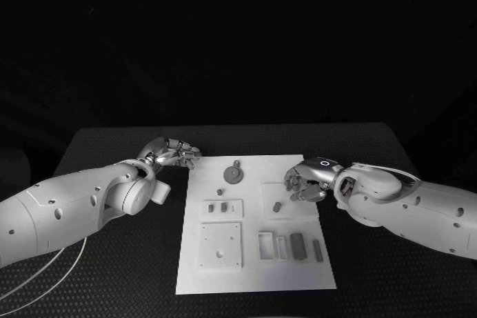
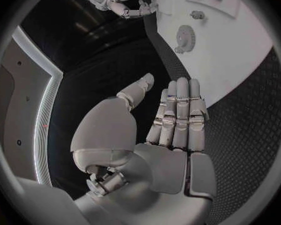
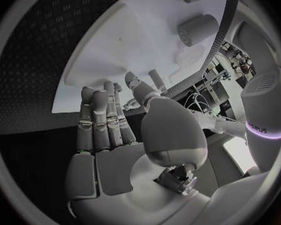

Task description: Assemble the parts on the task board

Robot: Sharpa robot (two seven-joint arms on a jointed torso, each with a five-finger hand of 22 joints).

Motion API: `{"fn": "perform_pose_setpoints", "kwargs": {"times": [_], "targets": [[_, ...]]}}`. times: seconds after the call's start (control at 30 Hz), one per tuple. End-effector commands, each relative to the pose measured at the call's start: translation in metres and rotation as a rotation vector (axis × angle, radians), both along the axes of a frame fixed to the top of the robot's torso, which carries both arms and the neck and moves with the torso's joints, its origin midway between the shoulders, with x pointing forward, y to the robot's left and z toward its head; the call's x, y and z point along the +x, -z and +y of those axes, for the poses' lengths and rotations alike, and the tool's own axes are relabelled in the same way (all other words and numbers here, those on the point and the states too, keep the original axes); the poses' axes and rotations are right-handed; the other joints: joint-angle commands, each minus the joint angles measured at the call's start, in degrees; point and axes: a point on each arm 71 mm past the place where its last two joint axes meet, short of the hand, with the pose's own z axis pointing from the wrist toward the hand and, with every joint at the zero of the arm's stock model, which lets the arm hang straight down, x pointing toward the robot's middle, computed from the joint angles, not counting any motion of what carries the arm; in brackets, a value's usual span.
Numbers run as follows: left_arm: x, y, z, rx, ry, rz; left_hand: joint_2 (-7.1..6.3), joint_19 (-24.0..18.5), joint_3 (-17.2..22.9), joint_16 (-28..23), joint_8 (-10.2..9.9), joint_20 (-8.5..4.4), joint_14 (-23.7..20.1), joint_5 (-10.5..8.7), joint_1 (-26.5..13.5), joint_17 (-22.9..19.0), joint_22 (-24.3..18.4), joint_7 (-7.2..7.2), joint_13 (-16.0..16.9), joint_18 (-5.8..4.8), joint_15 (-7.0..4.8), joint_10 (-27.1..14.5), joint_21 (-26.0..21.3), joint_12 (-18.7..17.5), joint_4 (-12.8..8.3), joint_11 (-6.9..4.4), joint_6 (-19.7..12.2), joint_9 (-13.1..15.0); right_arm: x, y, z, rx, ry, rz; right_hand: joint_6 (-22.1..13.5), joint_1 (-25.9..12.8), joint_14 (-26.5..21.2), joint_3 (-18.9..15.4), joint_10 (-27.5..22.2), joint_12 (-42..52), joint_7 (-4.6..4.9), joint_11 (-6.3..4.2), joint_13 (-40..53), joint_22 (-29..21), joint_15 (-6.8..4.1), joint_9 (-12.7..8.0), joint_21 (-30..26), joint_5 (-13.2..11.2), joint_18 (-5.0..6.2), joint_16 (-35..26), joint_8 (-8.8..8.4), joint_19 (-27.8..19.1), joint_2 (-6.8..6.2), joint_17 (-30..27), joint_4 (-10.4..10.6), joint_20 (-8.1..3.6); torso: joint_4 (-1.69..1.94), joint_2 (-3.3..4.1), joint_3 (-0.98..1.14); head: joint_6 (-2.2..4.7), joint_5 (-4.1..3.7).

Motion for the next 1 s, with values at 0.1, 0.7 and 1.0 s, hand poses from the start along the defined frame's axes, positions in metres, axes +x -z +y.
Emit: {"fn": "perform_pose_setpoints", "kwargs": {"times": [0.1,0.7,1.0], "targets": [[-0.0006,-0.0013,-0.0033,-0.019,0.014,-0.001,0.07,-0.1,-0.3,-0.4,0.2,-0.02,0.2,0.12,-0.5,0.1,-0.1,-0.04,-0.1,-0.45,0.32,-0.4,0.0,-0.3,0.1,-0.06,-0.5,-0.1,-0.0032,0.0108,0.0036,-0.039,-0.004,0.013,0.6,0.2,0.6,0.6,0.7,-1.0,-0.24,0.00,-0.6,0.1,-0.07,-0.1,-0.4,0.0,0.42,-0.3,0.15,0.5,1.90,0.1,-0.1,-0.09,-0.02,0.01,0.04,-0.12,0.09],[-0.0008,-0.0010,-0.0030,-0.019,0.012,0.003,-0.03,0.0,-0.4,-0.6,0.0,-0.04,0.3,0.12,-0.5,0.5,-0.5,0.13,-0.2,-0.43,0.29,-1.0,0.0,-0.4,0.1,0.13,-0.9,-0.2,-0.0017,0.0138,0.0044,-0.083,-0.010,0.000,4.2,-0.7,1.5,20.5,5.0,-2.6,-1.45,-0.83,-0.6,1.4,-0.83,-0.1,0.2,0.0,0.42,-0.3,1.47,1.7,1.72,0.5,2.5,-0.20,-0.04,0.00,0.09,-0.44,0.10],[-0.0011,-0.0006,-0.0035,-0.018,0.014,0.011,-0.16,0.0,-0.5,-0.9,-0.2,-0.04,0.4,0.11,-0.6,0.8,-0.8,0.28,-0.4,-0.44,0.30,-1.7,0.0,-0.4,0.1,0.39,-1.3,-0.2,-0.0026,0.0163,0.0088,-0.107,-0.017,0.000,4.5,-1.3,1.5,20.8,5.1,-2.9,-1.56,-0.86,-0.5,1.5,-0.87,-0.1,0.2,0.0,0.42,-0.4,1.61,1.7,1.33,0.5,1.8,-0.24,-0.03,0.00,0.10,-0.59,0.08]]}}
